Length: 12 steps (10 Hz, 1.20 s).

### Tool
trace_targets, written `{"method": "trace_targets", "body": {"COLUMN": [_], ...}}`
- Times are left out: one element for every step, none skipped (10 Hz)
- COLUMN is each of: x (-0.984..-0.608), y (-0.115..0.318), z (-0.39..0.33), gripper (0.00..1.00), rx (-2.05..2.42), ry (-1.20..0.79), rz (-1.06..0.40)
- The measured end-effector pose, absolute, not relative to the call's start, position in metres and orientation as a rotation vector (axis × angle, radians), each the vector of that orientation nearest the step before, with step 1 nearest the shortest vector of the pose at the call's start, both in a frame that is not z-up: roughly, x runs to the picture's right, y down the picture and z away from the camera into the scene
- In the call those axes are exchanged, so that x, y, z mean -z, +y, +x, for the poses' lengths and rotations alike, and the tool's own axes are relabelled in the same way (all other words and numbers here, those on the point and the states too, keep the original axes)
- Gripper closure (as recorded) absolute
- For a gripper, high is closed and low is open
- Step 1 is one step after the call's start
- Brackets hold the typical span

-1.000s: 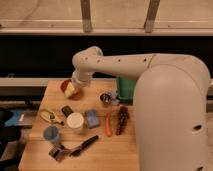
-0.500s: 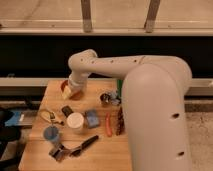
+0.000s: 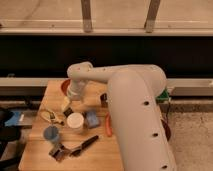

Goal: Wipe tray with eraser

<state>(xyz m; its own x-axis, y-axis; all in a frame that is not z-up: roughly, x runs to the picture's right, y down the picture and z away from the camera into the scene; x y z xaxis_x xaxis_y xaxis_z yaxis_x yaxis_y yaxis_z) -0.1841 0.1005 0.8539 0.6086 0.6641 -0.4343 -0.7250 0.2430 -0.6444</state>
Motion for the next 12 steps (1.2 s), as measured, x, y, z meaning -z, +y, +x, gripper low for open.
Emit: {"method": "trace_targets", "body": {"x": [-0.853, -0.849, -0.845, -0.835, -0.832, -0.834, -0.834, -0.834, -0.834, -0.835, -0.839, -0.846], "y": [0.106, 0.113, 0.118, 0.123, 0.123, 0.122, 0.122, 0.122, 0.123, 0.125, 0.130, 0.140], "z": [-0.187, -0.192, -0.197, -0.203, -0.205, -0.201, -0.201, -0.202, -0.204, -0.205, -0.204, -0.203], "gripper": [0.20, 0.20, 0.20, 0.20, 0.20, 0.20, 0.20, 0.20, 0.20, 0.20, 0.20, 0.20], "rx": [-0.950, -0.932, -0.902, -0.858, -0.846, -0.848, -0.848, -0.848, -0.845, -0.845, -0.847, -0.851], "ry": [0.086, 0.105, 0.119, 0.117, 0.111, 0.114, 0.114, 0.113, 0.113, 0.114, 0.120, 0.132], "rz": [-0.939, -0.956, -0.966, -0.963, -0.958, -0.955, -0.955, -0.955, -0.957, -0.967, -0.979, -0.995]}}
